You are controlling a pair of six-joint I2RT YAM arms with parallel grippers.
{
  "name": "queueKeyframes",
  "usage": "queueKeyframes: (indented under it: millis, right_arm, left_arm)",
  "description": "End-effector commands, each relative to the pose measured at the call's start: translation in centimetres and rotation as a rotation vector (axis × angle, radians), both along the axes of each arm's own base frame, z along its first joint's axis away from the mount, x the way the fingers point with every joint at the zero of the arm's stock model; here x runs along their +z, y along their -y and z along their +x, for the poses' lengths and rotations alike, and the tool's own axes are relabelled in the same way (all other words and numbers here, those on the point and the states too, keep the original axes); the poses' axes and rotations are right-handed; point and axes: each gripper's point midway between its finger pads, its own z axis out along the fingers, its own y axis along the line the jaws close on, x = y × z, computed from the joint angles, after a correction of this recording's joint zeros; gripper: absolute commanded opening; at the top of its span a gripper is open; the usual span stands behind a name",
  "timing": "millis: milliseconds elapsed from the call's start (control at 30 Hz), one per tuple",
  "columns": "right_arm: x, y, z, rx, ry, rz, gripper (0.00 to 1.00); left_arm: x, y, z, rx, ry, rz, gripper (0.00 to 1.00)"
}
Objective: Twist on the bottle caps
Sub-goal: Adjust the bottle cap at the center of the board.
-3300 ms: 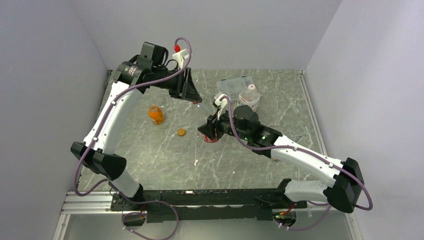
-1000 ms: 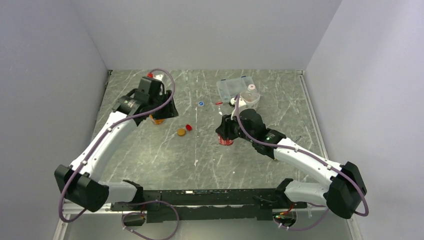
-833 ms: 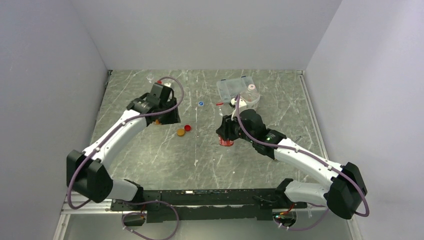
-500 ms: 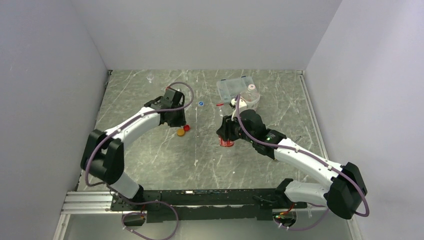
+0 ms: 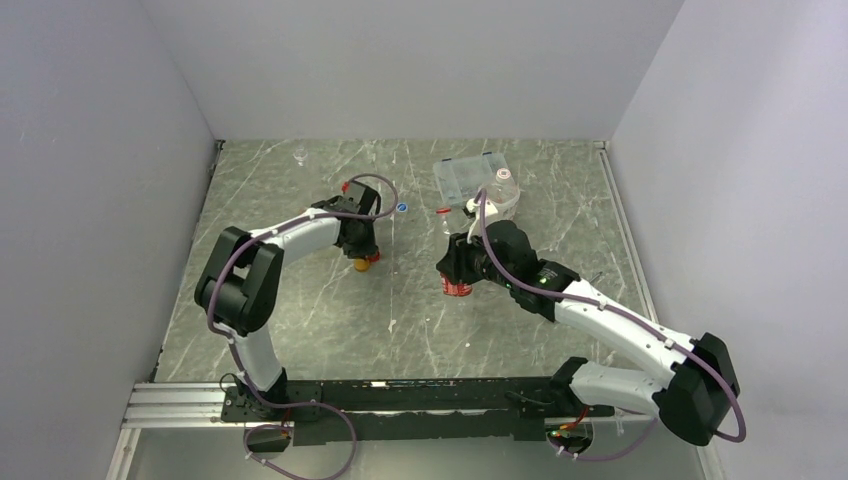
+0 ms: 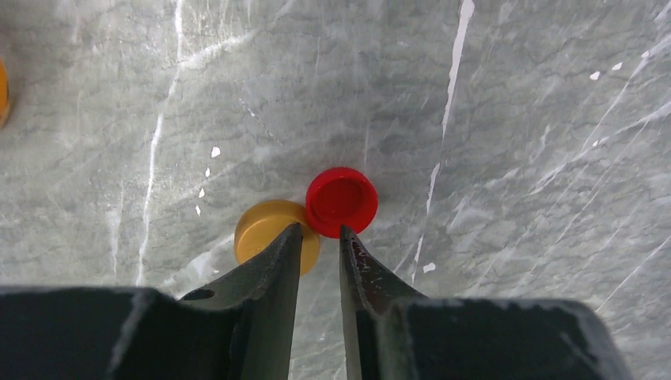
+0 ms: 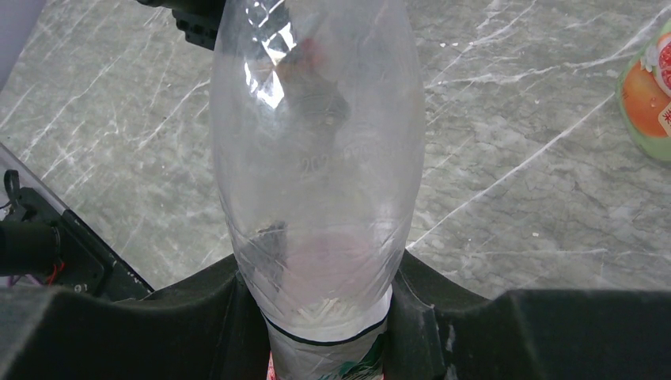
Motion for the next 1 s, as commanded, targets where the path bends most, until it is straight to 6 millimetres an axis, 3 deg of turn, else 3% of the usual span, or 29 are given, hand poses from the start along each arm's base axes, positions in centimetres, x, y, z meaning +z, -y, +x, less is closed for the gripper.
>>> queueKeyframes:
  millis: [0,333,433,467,600,767,967]
  right_arm:
    - [2.7,-0.2,0.4,-0.009,0.056,0.050,0.33]
    - [2.6,0.1,0.2,-0.015,0.057,0.046,0.34]
    - [2.5,0.1,0.2,-0.015,0.056,0.050,0.34]
    - [2.5,0.0,0.2,-0.013,0.054,0.051,0.34]
    - [2.5,0.1,0.2,-0.017,0.057,0.047,0.34]
    - [2.4,0.3,0.3,-0.024,0.060,0.040,0.34]
    - [-0.5,1.2,0.8,-0.091,0.007,-0.022,0.34]
  left_arm:
    - [1.7,0.4,2.6,0.021,0.079,-0.016,0.29]
    - [-0.7,-0.2,2.6,-0.006,0.009,0.045,0.24]
    - [-2.1,-0.1,2.3,-0.025,-0.035,0.059,0.03]
    - [-1.9,0.4,2.4,-0.043,-0.029,0.035,0.00]
    - [1.5,3.9,2.4,-0.145,0.055,-0.164,0.00]
    - [5.1,6.2,1.3,-0.222,0.067,-0.336,0.00]
    - [10.4,10.1,-2.1,-0.363,0.064,-0.700,0.00]
